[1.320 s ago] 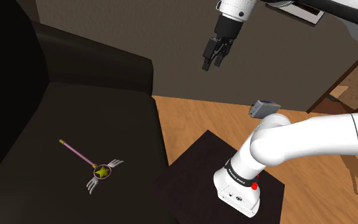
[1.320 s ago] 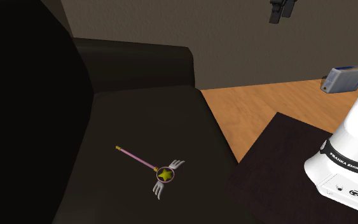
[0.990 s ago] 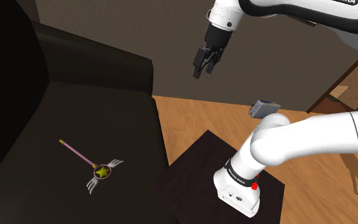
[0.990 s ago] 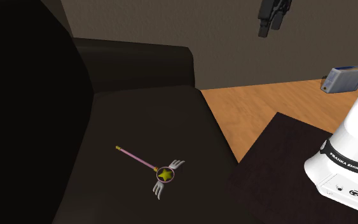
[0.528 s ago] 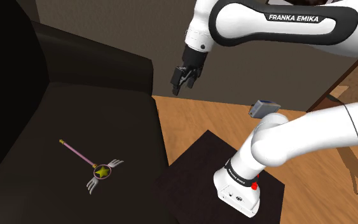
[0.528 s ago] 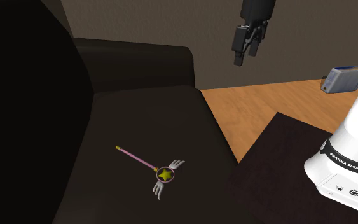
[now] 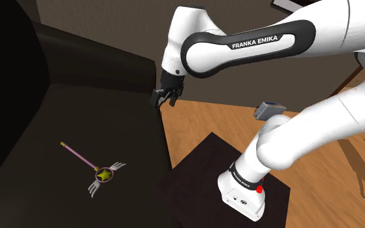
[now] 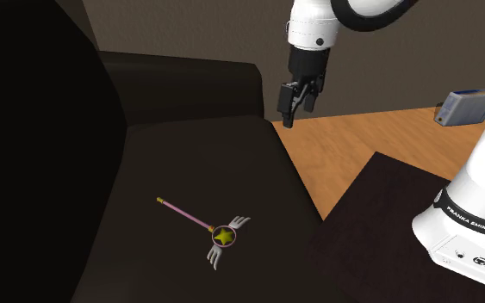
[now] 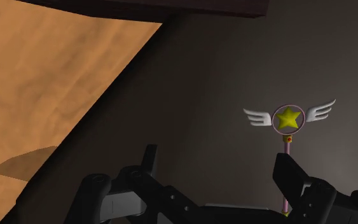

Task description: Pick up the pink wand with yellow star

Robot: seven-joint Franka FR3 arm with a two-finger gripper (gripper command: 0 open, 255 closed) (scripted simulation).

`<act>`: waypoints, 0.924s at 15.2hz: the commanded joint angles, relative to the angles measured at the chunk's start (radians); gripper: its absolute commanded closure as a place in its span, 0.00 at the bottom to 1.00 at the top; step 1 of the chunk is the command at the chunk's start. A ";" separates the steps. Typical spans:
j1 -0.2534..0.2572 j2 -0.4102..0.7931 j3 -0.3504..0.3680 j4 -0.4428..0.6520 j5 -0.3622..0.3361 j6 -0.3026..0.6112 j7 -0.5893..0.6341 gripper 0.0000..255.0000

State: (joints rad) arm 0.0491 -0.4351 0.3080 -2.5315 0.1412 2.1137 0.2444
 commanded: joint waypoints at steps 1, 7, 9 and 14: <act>0.004 0.063 0.030 0.012 -0.002 0.056 0.032 0.00; 0.000 0.291 0.111 0.060 -0.064 0.236 0.145 0.00; 0.000 0.375 0.131 0.087 -0.107 0.288 0.195 0.00; 0.028 0.590 0.143 0.180 -0.255 0.390 0.340 0.00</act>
State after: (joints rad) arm 0.0703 0.1134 0.4528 -2.3739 -0.0829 2.4880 0.5573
